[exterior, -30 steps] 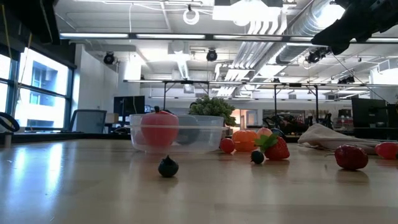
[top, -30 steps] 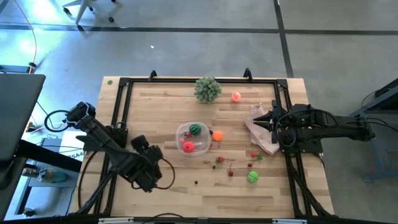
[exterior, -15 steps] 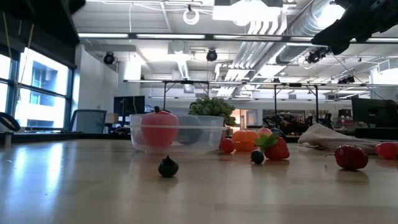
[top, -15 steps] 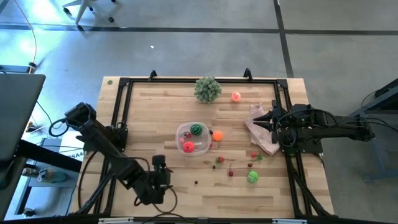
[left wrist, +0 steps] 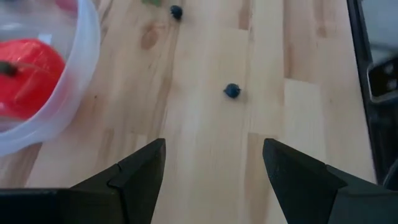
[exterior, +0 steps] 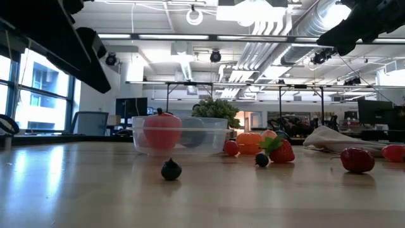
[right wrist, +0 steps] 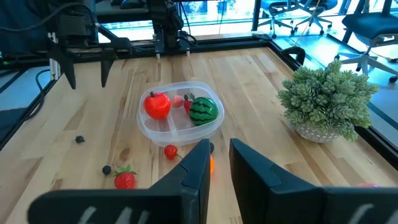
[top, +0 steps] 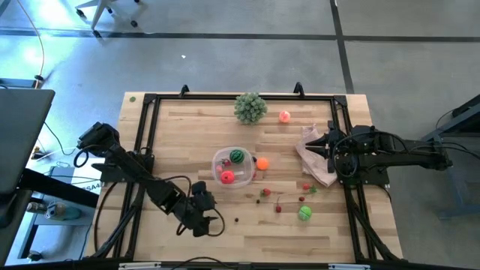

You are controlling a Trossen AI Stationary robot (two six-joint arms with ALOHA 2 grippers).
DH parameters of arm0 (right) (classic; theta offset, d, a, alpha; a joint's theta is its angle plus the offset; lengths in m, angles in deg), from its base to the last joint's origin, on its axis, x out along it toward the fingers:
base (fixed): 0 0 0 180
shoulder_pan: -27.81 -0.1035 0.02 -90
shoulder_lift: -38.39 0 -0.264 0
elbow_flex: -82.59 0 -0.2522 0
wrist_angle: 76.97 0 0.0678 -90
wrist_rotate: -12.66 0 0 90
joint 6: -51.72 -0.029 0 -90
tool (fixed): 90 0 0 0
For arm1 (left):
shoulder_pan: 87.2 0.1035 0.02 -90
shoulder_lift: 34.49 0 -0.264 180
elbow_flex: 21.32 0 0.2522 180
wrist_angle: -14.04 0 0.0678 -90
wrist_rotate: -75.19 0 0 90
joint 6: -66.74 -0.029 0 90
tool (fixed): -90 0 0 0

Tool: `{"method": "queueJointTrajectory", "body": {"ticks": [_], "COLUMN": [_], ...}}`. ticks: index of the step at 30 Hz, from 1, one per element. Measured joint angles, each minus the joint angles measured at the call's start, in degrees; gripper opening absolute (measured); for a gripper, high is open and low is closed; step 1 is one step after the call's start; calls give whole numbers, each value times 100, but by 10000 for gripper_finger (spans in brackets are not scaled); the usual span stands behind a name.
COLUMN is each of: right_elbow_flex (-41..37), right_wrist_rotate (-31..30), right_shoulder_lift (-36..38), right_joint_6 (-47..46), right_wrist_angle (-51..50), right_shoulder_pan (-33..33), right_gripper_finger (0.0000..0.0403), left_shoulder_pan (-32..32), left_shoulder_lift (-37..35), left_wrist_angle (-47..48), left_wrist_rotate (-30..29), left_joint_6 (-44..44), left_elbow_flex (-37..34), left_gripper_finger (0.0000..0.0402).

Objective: Pick and placing Produce into tupperware
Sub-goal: Put the bottom blueberry into the transparent bin

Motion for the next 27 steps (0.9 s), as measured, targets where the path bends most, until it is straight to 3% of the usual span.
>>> {"method": "queueJointTrajectory", "body": {"ticks": [2, 9, 15, 20, 27], "right_elbow_flex": [0, 0, 0, 0, 0], "right_wrist_rotate": [0, 0, 0, 0, 0], "right_shoulder_lift": [-2, 0, -2, 0, -2], "right_joint_6": [0, 1, 0, 1, 0], "right_wrist_angle": [0, 2, 0, 0, 1], "right_shoulder_pan": [0, 0, -2, -1, 0], "right_gripper_finger": [52, 52, 52, 52, 52], "left_shoulder_pan": [8, -10, -2, 152, 350], "left_shoulder_lift": [0, 371, 817, 899, 906], "left_wrist_angle": [-53, -669, -1496, -1897, -3803], "left_wrist_rotate": [79, 205, 326, 339, 477], "left_joint_6": [54, -1168, -1811, -1789, -1733], "left_elbow_flex": [0, 3, -1, -216, -1086], "left_gripper_finger": [259, 250, 189, 142, 107]}}
